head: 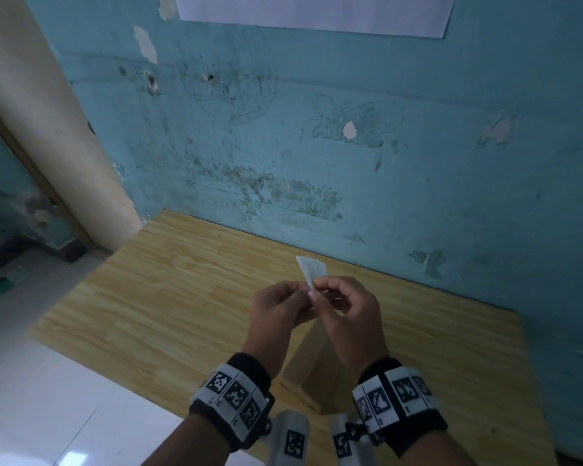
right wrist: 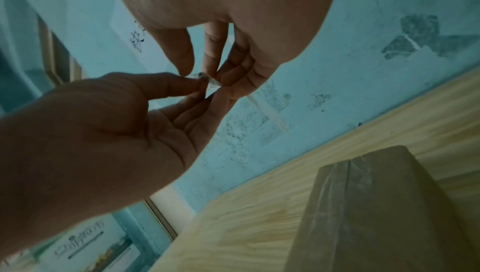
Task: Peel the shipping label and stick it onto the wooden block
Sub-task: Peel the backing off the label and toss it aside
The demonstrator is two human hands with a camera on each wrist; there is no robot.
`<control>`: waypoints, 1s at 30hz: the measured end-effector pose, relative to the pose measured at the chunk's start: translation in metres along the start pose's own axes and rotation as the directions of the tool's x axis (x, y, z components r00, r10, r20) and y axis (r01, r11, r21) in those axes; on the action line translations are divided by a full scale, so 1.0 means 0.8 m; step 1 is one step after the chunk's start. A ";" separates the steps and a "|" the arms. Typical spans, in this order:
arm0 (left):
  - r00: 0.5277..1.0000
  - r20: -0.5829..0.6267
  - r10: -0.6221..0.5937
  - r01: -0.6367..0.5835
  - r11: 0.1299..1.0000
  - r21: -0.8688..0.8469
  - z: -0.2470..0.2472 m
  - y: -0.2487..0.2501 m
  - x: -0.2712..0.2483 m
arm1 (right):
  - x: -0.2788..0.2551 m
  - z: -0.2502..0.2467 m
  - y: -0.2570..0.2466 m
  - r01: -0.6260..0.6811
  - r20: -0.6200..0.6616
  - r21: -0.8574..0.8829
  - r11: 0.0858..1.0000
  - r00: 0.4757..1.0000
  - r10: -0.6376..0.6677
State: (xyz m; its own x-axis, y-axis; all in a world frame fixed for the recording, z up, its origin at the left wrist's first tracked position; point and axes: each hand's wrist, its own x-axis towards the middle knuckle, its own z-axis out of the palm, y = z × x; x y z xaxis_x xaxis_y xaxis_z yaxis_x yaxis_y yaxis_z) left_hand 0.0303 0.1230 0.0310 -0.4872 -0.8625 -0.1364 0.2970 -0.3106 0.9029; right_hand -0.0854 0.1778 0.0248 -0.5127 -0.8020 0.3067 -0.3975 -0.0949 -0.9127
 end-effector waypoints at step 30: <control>0.989 -0.127 0.069 -0.030 0.957 0.289 0.002 0.028 0.056 | 0.067 0.019 0.001 -0.166 -0.162 0.035 0.985 0.972 0.170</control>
State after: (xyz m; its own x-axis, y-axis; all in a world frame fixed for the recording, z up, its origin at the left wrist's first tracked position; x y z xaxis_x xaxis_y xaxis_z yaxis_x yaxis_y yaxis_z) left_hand 0.0137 0.0783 0.0461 -0.3573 -0.9257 -0.1243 0.0614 -0.1561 0.9858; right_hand -0.1019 0.1257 0.0366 -0.6888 -0.7005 0.1868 -0.2801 0.0195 -0.9598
